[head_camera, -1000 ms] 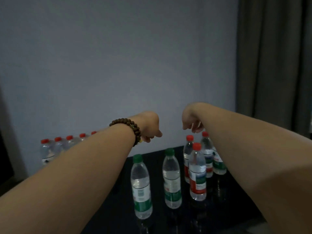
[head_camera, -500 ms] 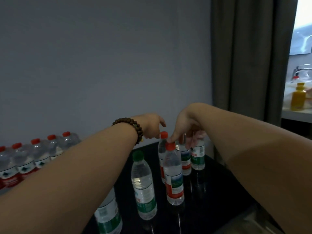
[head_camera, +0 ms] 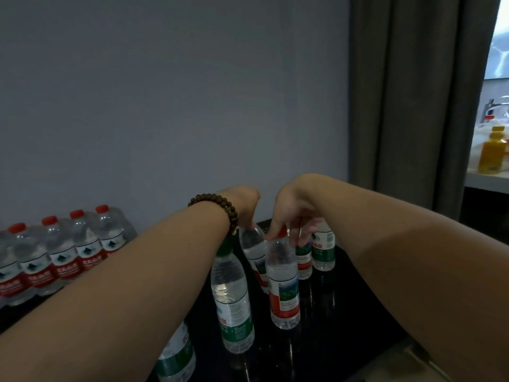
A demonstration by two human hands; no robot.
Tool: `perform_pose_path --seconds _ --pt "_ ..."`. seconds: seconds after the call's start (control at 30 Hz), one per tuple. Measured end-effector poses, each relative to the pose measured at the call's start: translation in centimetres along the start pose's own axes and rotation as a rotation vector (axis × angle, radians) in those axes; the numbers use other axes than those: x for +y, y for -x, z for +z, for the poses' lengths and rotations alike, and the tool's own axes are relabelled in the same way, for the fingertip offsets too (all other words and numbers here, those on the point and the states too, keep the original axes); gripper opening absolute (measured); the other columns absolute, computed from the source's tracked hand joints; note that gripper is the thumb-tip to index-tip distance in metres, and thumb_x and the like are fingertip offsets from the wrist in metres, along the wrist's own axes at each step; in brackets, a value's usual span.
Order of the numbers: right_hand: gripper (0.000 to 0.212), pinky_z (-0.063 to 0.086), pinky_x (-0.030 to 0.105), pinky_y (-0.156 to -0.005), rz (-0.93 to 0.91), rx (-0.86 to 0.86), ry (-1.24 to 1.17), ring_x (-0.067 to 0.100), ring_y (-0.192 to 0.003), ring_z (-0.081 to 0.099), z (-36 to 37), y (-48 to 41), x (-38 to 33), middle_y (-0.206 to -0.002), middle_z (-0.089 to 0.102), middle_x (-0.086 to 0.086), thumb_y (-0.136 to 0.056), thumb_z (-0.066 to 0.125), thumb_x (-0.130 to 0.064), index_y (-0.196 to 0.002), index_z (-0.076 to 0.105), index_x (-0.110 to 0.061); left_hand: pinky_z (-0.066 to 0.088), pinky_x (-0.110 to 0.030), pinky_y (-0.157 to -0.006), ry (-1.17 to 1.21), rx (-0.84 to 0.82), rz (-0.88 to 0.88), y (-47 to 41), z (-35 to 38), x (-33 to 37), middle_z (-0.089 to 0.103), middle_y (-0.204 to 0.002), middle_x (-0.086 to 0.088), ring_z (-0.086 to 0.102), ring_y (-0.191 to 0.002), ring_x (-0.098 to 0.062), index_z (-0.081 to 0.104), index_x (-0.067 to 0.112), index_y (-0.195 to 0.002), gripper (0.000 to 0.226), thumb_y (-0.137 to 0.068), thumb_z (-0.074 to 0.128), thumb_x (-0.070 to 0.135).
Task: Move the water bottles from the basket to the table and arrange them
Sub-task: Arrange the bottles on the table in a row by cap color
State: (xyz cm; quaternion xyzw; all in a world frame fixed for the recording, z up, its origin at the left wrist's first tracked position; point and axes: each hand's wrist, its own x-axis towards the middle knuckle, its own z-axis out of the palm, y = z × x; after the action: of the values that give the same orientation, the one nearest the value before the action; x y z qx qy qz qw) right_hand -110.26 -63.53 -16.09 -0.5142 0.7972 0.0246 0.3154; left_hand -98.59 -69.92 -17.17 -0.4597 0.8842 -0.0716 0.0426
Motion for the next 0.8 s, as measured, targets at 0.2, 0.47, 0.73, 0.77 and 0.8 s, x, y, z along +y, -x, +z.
perform_pose_path --seconds 0.2,0.47,0.73,0.77,0.8 --pt "0.032 0.046 0.022 -0.042 -0.002 -0.005 0.034 0.02 -0.064 0.064 0.5 -0.1 -1.2 -0.083 0.065 0.014 -0.103 0.06 -0.029 -0.12 0.06 -0.001 0.062 -0.037 -0.089 0.066 -0.095 -0.092 0.9 1.0 -2.3 0.074 -0.11 -0.008 0.074 -0.095 -0.02 0.067 0.007 -0.12 0.037 -0.093 0.076 0.031" --pt "0.017 0.046 0.034 -0.063 -0.153 0.278 0.081 0.027 -0.061 0.048 1.3 1.5 -2.2 -0.081 0.05 0.018 -0.103 0.048 -0.003 -0.086 0.049 -0.002 0.053 -0.034 -0.087 0.07 0.079 -0.078 4.7 -3.2 -6.7 0.064 -0.119 -0.005 0.06 -0.103 -0.022 0.062 0.014 -0.115 0.023 -0.096 0.071 0.025" --pt "0.017 0.05 0.031 -0.069 -0.37 0.532 0.176 0.029 -0.09 0.05 1.2 6.6 -9.9 -0.087 0.051 0.014 -0.104 0.045 -0.001 -0.09 0.055 -0.003 0.051 -0.035 -0.087 0.083 0.247 -0.293 12.0 -5.2 -16.8 0.063 -0.126 -0.012 0.06 -0.111 -0.028 0.058 0.008 -0.124 0.028 -0.101 0.059 0.025" --pt "0.014 0.047 0.026 -0.063 -0.394 0.546 0.203 0.029 -0.096 0.051 1.5 7.0 -11.2 -0.102 0.057 0.016 -0.104 0.046 -0.003 -0.103 0.059 -0.002 0.051 -0.036 -0.086 0.087 0.268 -0.32 13.1 -4.8 -18.0 0.063 -0.126 -0.013 0.06 -0.11 -0.028 0.058 0.008 -0.124 0.028 -0.102 0.058 0.025" --pt "0.021 0.046 0.025 -0.063 -0.423 0.562 0.227 0.03 -0.102 0.055 2.0 7.2 -12.6 -0.122 0.06 0.018 -0.105 0.045 -0.004 -0.12 0.06 -0.001 0.051 -0.036 -0.087 0.094 0.285 -0.348 14.2 -4.4 -19.3 0.063 -0.126 -0.013 0.059 -0.108 -0.028 0.057 0.009 -0.124 0.027 -0.102 0.057 0.025"
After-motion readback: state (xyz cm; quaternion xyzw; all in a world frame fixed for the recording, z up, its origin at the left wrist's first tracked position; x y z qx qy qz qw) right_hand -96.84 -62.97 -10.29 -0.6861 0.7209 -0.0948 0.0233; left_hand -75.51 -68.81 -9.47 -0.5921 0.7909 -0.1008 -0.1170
